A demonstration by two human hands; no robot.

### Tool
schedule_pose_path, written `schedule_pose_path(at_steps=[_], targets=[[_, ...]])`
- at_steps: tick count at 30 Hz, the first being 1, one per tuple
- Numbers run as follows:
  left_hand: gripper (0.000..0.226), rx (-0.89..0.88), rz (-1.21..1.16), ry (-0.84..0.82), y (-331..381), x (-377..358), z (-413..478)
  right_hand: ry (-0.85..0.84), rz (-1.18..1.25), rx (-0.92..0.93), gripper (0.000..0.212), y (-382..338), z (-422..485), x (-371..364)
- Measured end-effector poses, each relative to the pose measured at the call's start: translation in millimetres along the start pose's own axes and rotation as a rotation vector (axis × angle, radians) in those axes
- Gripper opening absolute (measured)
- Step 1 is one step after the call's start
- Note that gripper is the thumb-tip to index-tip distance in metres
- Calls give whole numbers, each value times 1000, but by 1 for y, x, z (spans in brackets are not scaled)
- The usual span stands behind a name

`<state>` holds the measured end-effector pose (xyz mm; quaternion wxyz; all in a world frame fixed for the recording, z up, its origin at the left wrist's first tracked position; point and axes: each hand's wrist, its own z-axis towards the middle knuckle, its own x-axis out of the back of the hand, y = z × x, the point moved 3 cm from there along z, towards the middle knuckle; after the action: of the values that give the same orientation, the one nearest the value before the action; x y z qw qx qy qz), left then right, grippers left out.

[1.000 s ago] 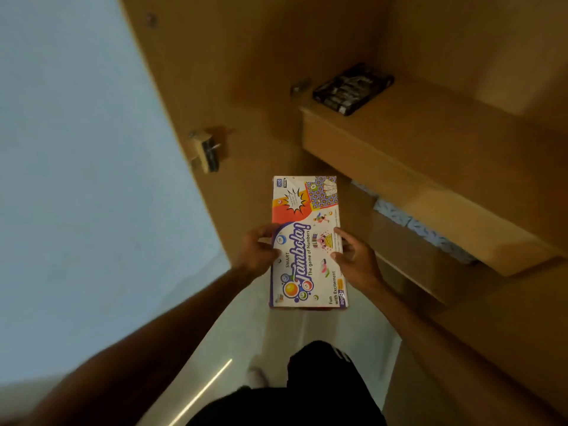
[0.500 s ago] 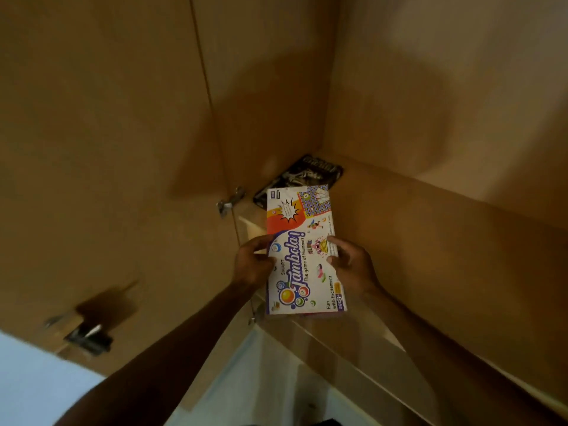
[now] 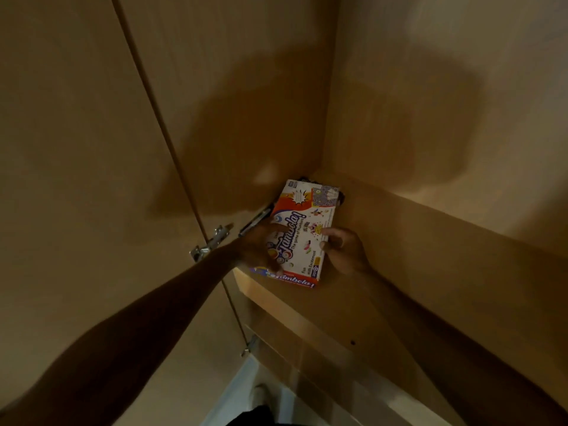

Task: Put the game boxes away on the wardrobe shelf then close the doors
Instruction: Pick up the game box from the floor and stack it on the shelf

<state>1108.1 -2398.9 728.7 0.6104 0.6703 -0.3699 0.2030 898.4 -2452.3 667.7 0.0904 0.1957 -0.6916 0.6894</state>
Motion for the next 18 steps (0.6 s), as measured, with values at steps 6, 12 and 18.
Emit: schedule_pose_path(at_steps=[6,12,18], targets=[[32,-56,275,218,-33,12,12,-86,-115,154,29,-13,13,-17],[32,-65,410,386,-40,-3,6,-191,-274,166,35,-6,13,-48],[67,24,311,227,-62,-20,-3,-301,-253,173,48,-1,6,-51]])
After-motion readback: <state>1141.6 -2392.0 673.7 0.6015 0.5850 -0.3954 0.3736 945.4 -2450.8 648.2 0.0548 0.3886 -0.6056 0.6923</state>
